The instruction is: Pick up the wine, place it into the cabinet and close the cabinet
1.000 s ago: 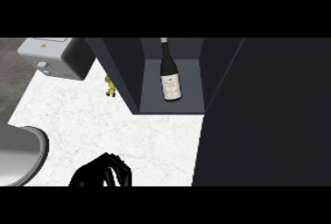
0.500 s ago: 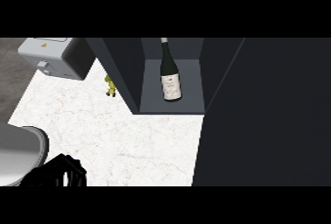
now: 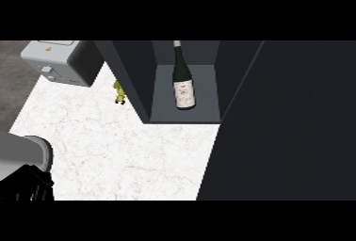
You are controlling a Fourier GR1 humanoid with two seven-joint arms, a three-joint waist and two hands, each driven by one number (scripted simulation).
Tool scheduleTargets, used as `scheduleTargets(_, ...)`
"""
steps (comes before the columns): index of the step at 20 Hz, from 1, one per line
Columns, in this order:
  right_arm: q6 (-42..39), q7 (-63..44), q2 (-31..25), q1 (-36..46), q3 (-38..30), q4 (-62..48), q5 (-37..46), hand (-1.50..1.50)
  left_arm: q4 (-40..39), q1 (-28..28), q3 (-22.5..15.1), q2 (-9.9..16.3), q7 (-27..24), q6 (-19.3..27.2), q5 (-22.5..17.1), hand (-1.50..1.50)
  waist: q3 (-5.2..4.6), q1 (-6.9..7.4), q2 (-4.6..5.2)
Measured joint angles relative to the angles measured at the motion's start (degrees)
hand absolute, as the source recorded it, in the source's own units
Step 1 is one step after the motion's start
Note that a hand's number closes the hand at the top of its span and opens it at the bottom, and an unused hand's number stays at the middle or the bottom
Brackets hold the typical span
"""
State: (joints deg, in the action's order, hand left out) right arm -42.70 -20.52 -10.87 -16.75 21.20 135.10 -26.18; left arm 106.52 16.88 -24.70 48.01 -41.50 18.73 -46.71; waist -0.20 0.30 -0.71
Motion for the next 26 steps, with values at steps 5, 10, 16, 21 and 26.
scheduleTargets(5,2.92,-3.48,4.69,3.77,7.40,0.24,8.39,1.50,-1.08,2.75,4.01,2.74,-1.12,-4.49,-2.54,1.50,-0.07,0.01,-0.33)
scheduleTargets(10,7.52,-5.62,6.77,9.55,11.03,1.97,18.22,1.50,-2.20,3.97,7.38,5.18,-1.00,-8.64,-4.89,1.50,-0.12,0.16,-0.41)
scheduleTargets(16,12.32,-6.11,5.52,14.64,14.21,1.18,21.24,1.50,-2.58,5.20,9.47,6.95,-0.62,-12.07,-6.69,1.50,-0.21,1.21,-0.46)
scheduleTargets(21,14.25,-5.28,3.59,16.70,15.08,0.61,21.15,1.50,-3.27,6.01,10.56,7.89,-0.88,-14.68,-7.41,1.50,-0.30,2.17,-0.28)
scheduleTargets(26,14.97,-4.32,2.44,18.55,15.69,-0.44,20.06,1.50,-3.95,6.01,11.57,8.45,-0.96,-16.38,-8.02,1.50,-0.39,2.96,0.04)
